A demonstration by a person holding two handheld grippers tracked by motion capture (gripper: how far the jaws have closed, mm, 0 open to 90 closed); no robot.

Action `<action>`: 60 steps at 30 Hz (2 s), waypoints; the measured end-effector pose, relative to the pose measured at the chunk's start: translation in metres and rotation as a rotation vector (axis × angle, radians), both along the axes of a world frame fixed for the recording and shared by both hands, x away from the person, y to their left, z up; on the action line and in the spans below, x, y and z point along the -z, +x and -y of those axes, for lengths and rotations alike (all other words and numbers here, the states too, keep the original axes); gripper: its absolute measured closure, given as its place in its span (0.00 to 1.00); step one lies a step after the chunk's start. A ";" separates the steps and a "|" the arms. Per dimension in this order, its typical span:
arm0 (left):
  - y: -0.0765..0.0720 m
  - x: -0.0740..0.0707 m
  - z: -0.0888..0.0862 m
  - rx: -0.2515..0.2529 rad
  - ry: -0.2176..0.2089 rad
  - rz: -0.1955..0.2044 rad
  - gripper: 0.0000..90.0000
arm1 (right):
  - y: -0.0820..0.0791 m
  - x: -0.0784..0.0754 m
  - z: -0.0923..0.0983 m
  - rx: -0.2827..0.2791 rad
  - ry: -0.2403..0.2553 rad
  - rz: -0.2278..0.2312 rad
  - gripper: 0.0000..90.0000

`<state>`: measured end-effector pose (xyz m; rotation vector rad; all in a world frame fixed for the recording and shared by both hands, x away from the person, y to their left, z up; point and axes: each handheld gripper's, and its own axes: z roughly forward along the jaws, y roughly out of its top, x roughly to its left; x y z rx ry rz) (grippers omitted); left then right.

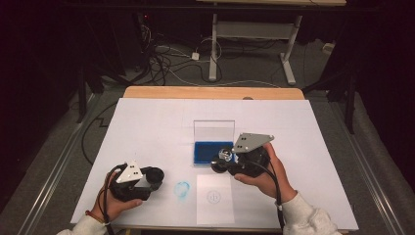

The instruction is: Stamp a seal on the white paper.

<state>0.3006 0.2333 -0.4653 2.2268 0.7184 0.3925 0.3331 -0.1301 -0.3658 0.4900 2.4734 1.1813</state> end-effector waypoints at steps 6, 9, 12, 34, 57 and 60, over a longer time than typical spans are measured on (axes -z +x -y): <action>-0.001 0.001 0.001 0.000 0.015 -0.002 0.41 | -0.006 0.005 0.001 0.002 -0.005 -0.003 0.64; -0.002 -0.002 0.003 0.001 0.016 0.007 0.41 | -0.011 0.013 0.002 -0.004 -0.011 -0.013 0.64; -0.001 -0.001 0.007 0.008 0.024 0.005 0.41 | -0.013 0.023 -0.002 -0.016 -0.042 -0.031 0.64; 0.000 -0.001 0.007 0.016 0.028 0.000 0.41 | -0.035 0.066 -0.027 -0.072 -0.149 -0.096 0.64; -0.001 0.000 0.008 0.024 0.038 -0.004 0.41 | -0.038 0.075 -0.035 -0.078 -0.235 -0.097 0.64; -0.001 0.000 0.009 0.028 0.043 -0.003 0.41 | -0.037 0.074 -0.035 -0.081 -0.237 -0.103 0.64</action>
